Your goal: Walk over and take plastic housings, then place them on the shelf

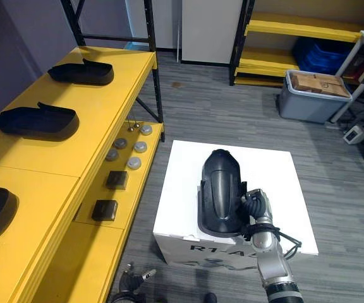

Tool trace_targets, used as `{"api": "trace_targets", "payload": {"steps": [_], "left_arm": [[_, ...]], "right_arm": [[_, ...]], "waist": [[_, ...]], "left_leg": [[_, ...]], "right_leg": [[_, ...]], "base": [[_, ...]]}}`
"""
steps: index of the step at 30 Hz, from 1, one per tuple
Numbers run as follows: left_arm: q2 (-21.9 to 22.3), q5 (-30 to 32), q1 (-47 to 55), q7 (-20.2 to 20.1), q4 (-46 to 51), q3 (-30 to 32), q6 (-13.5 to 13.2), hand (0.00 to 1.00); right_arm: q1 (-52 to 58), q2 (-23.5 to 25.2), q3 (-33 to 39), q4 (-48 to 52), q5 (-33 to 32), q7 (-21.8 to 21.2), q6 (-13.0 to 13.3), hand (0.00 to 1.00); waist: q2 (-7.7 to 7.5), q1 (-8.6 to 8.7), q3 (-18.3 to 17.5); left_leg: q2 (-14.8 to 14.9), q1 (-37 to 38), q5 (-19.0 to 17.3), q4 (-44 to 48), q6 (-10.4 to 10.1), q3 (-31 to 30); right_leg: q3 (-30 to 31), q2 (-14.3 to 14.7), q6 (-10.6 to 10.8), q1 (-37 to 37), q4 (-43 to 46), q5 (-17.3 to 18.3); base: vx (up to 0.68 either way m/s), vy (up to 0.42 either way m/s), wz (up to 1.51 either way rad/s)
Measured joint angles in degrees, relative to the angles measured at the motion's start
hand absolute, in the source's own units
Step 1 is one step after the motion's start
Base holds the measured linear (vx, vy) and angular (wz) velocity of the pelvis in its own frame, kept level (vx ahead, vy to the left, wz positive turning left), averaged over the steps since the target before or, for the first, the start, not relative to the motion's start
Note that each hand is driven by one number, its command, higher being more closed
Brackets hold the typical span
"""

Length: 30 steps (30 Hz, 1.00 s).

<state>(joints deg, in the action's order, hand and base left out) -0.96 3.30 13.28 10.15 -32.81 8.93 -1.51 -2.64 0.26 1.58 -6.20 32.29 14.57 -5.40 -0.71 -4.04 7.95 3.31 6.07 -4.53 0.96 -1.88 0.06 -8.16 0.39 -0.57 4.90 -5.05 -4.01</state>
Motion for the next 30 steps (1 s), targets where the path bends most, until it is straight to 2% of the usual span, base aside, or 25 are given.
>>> {"api": "trace_targets", "payload": {"steps": [2, 6, 9, 12, 14, 17, 21, 26, 30], "left_arm": [[0.68, -0.92, 1.16, 1.29, 6.26, 3.26, -0.03, 0.0], [1.03, -2.08, 2.54, 2.97, 18.31, 5.6, -0.67, 0.0], [1.99, -4.24, 2.62, 4.49, 29.62, 6.48, -2.21, 0.0], [2.5, -6.15, 2.39, 5.81, 37.61, 6.36, -3.21, 0.0], [2.41, -7.59, 2.08, 5.98, 45.45, 5.61, -4.66, 0.0], [1.77, -10.85, 1.71, 5.77, 52.18, 3.1, -6.6, 0.0], [-0.38, -14.69, -0.47, 4.45, 54.3, -2.82, -6.88, 0.0], [-1.83, -19.89, -4.39, 0.2, 53.92, -13.83, -6.73, 0.0], [-1.85, -21.83, -6.33, -1.46, 50.96, -16.47, -6.37, 0.0]], "right_arm": [[0.74, 0.14, -0.05, 4.17, -0.01, 0.7, 0.01, 1.0], [1.44, 0.13, -0.52, 10.47, -0.28, 1.8, 0.39, 1.0], [2.83, 0.13, -1.76, 15.25, -0.29, 2.31, 2.1, 1.0], [2.99, 0.13, -2.83, 17.04, -0.29, 2.3, 2.67, 1.0], [2.98, 0.12, -2.96, 17.25, -0.29, 2.26, 3.45, 1.0], [2.98, 0.02, -3.04, 18.74, -0.29, 2.16, 3.46, 1.0], [2.42, -0.73, -4.75, 20.43, -0.29, 2.1, 4.11, 1.0], [-0.72, -2.59, -10.33, 21.35, -0.29, 1.82, 5.14, 1.0], [-2.6, -2.78, -13.23, 21.35, -0.28, 1.22, 6.2, 1.0]], "waist": [[-0.01, 0.03, 0.0], [0.0, 0.01, 0.0], [-0.01, -0.29, -0.02], [0.02, -0.27, -0.06], [0.02, -0.26, -0.15], [0.11, -0.26, -0.4], [0.16, 0.1, -1.05], [0.55, 0.51, -2.62], [1.11, 0.51, -3.58]], "left_leg": [[-0.08, -0.03, -0.01, 0.27, 0.01, 0.07], [-0.13, -0.03, -0.04, 0.59, 0.05, 0.12], [-0.09, -0.04, -0.16, 0.98, 0.16, 0.14], [-0.09, -0.04, -0.24, 1.21, 0.19, 0.18], [-0.11, -0.04, -0.26, 1.25, 0.2, 0.18], [-0.17, -0.06, -0.26, 1.26, 0.21, 0.17], [-0.21, -0.18, -0.24, 1.32, 0.22, 0.1], [-0.22, -0.69, -0.22, 1.68, 0.25, 0.12], [-0.18, -0.69, -0.22, 1.75, 0.25, 0.12]], "right_leg": [[0.06, -0.05, 0.0, 0.06, 0.01, 0.0], [0.07, -0.12, -0.01, 0.21, -0.05, -0.01], [0.05, -0.11, -0.01, 0.41, -0.23, -0.01], [0.05, -0.11, -0.01, 0.52, -0.23, -0.01], [0.04, -0.11, -0.01, 0.56, -0.22, -0.01], [0.02, -0.15, -0.01, 0.55, -0.16, -0.01], [-0.01, -0.15, -0.01, 0.46, 0.02, -0.02], [0.08, -0.02, -0.12, 0.04, 0.04, -0.13], [0.19, 0.1, -0.16, 0.03, 0.03, -0.18]], "base": [[0.0, 0.0, 0.0], [0.0, 0.0, 0.0], [0.0, 0.0, 0.0], [0.0, 0.0, 0.0], [0.0, 0.0, 0.0], [0.0, 0.0, 0.0], [0.0, 0.0, 0.0], [0.0, 0.0, 0.0], [0.0, 0.0, 0.0]]}}
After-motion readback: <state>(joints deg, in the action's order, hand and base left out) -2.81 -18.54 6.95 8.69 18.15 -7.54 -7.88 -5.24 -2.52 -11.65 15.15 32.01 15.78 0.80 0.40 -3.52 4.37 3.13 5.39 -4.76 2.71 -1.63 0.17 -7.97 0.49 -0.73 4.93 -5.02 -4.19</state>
